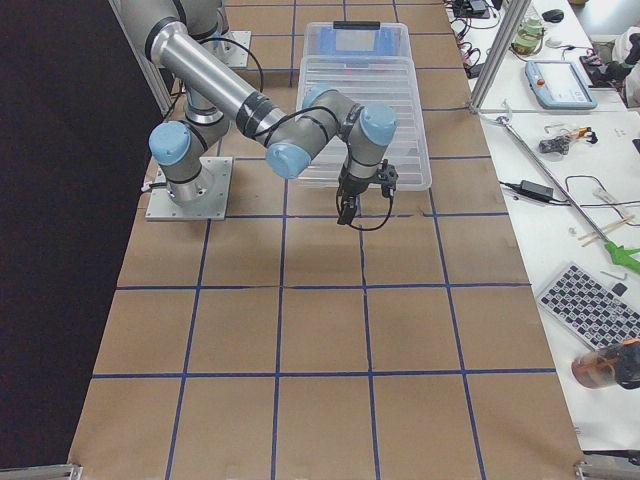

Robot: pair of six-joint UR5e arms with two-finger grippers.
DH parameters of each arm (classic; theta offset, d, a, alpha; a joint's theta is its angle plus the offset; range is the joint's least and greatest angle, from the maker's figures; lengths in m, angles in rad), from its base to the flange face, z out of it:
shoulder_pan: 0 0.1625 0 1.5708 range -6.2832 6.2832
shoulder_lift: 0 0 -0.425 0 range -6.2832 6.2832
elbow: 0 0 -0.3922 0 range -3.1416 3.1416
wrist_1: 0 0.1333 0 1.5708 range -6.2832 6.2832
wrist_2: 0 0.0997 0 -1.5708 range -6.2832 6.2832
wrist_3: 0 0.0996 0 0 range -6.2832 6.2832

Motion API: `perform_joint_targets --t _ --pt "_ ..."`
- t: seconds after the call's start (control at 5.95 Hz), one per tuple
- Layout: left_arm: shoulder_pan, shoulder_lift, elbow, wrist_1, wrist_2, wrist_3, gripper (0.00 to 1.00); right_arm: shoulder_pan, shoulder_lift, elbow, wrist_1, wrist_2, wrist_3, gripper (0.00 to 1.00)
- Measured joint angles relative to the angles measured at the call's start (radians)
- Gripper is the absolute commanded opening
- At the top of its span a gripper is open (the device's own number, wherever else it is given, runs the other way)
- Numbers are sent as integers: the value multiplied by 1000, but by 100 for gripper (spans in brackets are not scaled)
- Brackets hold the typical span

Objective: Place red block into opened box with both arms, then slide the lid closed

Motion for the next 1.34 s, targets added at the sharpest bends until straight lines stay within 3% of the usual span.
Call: perform_joint_targets --t 1.34 --pt "3 -1 3 1 0 0 98 45 -51 45 16 118 103 100"
